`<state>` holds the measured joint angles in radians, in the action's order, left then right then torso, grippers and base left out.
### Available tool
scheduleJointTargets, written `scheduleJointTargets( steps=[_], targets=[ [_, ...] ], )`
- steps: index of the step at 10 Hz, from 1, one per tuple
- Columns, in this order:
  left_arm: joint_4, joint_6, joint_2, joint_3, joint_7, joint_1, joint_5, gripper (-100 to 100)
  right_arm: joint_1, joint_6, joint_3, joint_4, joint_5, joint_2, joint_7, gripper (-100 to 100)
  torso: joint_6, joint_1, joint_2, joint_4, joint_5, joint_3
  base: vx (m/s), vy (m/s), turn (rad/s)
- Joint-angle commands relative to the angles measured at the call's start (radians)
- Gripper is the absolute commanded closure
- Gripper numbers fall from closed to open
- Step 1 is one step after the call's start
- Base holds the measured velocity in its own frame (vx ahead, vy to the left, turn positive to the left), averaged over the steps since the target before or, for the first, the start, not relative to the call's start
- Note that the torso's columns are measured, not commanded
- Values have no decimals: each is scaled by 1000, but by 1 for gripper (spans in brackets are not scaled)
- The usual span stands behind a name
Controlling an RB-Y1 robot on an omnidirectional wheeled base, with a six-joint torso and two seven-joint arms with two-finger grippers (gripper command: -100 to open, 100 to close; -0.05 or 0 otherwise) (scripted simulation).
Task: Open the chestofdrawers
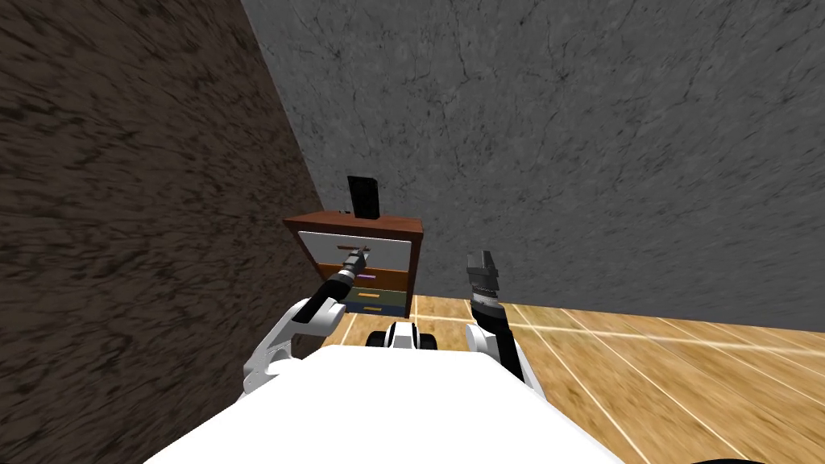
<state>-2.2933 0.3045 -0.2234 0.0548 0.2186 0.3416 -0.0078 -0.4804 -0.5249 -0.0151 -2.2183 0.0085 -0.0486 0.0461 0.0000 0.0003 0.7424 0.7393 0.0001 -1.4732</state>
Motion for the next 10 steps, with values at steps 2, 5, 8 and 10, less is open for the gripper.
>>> scheduleJointTargets(
  steps=[2,5,8,10],
  targets=[
    [-31,7,-10,8,3,23,3,100,0,0,0,0,0,0,0,0,0,0,4,1,0,3,-185,4,24],
    [-16,2,-7,5,2,15,3,-100,0,0,0,0,0,0,0,0,0,0,-10,-3,0,-6,-86,7,-3],
    [11,-6,-1,0,0,-1,2,-100,-1,0,0,0,0,0,0,0,0,0,-12,-4,0,-8,162,0,-20],
    [46,12,17,-31,-3,-47,-10,-100,0,0,0,0,0,0,0,0,0,0,1,0,0,1,30,7,-116]
  ],
)
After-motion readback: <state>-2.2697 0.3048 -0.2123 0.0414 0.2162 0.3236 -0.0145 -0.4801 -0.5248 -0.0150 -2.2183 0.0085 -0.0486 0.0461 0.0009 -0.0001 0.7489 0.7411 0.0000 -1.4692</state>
